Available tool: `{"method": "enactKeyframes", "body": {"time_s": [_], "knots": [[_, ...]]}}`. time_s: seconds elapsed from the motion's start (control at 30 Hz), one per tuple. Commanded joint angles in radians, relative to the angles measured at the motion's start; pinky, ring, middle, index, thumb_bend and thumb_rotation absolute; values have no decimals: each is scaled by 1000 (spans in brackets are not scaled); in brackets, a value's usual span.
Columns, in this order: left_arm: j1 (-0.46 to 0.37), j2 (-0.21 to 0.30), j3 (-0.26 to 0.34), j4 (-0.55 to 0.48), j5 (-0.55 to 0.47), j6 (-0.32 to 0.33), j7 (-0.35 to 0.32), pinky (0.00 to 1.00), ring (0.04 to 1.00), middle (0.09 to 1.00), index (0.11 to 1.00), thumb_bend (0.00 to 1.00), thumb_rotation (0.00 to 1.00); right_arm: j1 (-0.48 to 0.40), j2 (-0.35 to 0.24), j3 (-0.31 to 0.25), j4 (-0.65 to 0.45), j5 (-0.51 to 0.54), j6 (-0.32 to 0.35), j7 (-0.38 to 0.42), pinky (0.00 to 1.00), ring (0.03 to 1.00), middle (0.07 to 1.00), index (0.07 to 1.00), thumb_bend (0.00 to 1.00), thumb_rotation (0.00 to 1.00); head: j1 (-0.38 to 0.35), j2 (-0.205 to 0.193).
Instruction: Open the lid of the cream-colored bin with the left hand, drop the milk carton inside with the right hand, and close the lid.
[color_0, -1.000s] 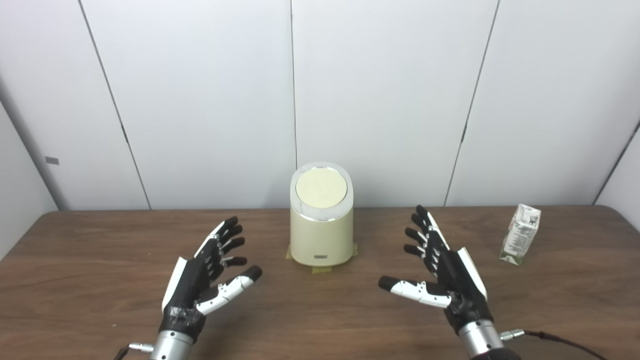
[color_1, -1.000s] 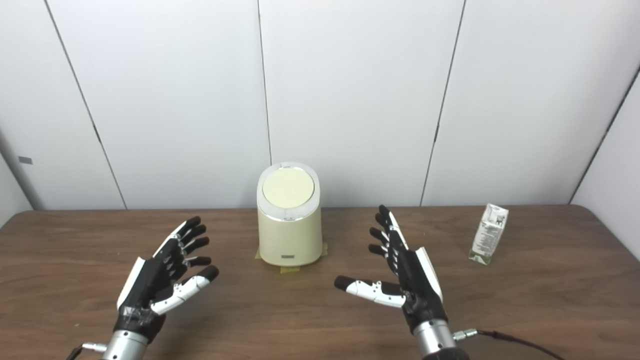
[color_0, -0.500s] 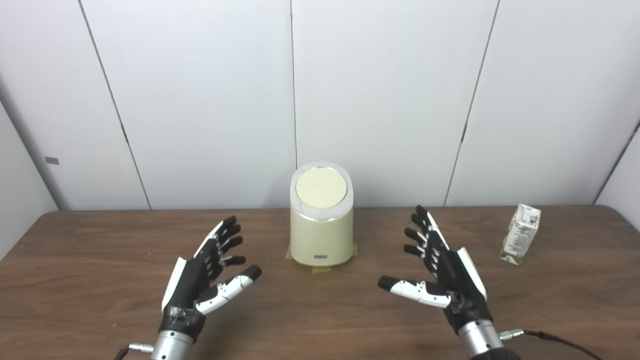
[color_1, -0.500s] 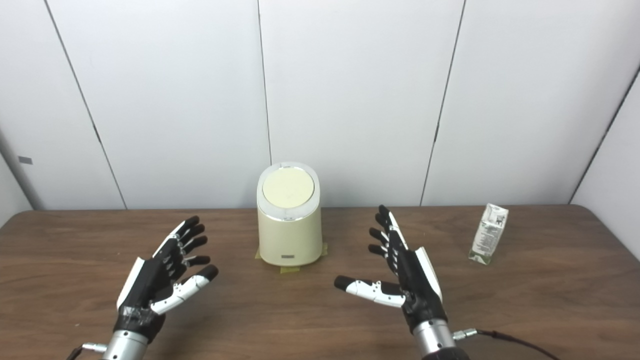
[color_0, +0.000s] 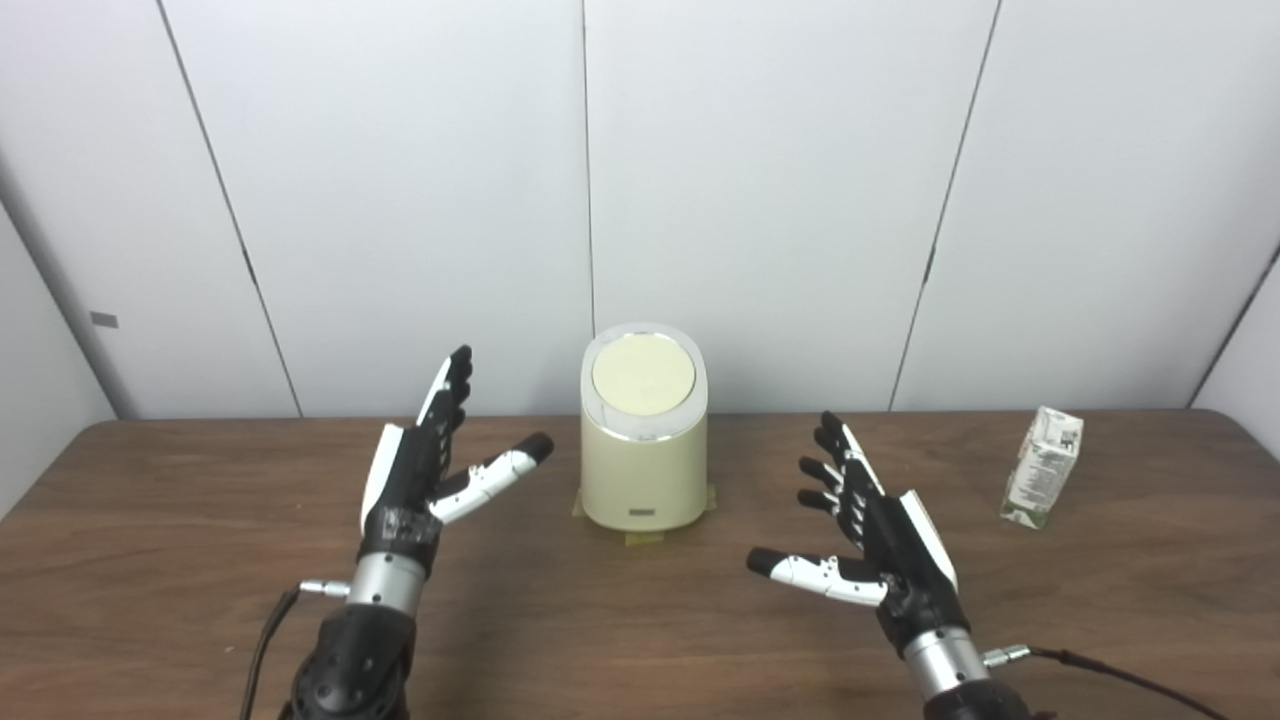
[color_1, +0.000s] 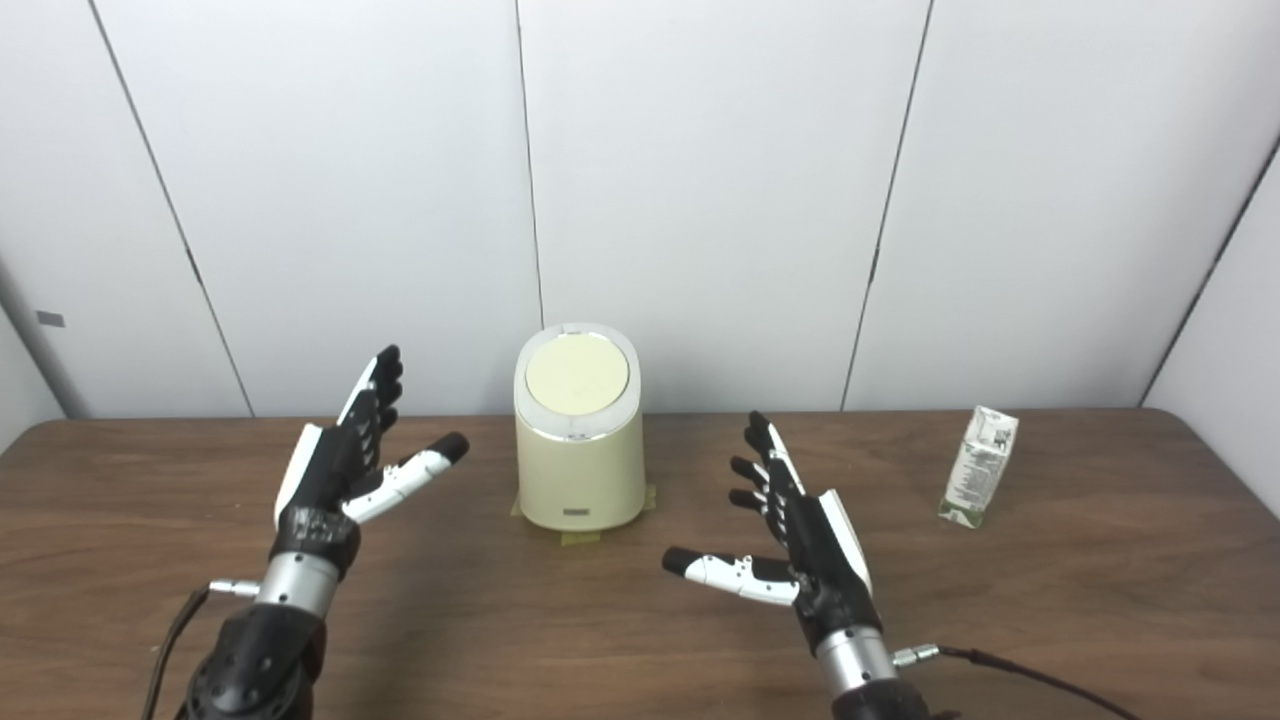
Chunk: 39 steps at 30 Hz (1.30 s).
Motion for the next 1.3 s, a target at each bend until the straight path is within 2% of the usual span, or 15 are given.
{"method": "enactKeyframes", "body": {"time_s": [0.0,0.3,0.43,0.5,0.8,1.27], "knots": [[-85,11,-20,26,27,-10,-2,1000,1000,1000,1000,1000,420,-39,2,2,-24,-4,-51,-3,815,907,983,979,867,242,1,0],[-249,26,-58,169,86,21,15,977,1000,1000,1000,1000,432,-38,-4,9,-27,6,-68,7,817,906,991,983,860,240,-3,-3],[-297,24,-76,201,104,32,15,953,1000,1000,1000,1000,415,-35,-4,13,-38,2,-65,6,809,900,989,978,862,237,-7,0],[-319,18,-89,208,119,52,19,976,1000,1000,1000,1000,394,-33,-5,15,-43,1,-63,6,810,901,989,978,864,245,-10,2],[-380,7,-153,246,230,126,47,1000,1000,1000,1000,1000,428,-29,7,21,-67,-5,-42,1,806,896,983,970,867,255,-18,10],[-406,5,-191,312,315,130,77,1000,1000,1000,1000,1000,369,-34,23,24,-68,-16,-47,-3,789,887,983,963,856,249,-29,12]]}}
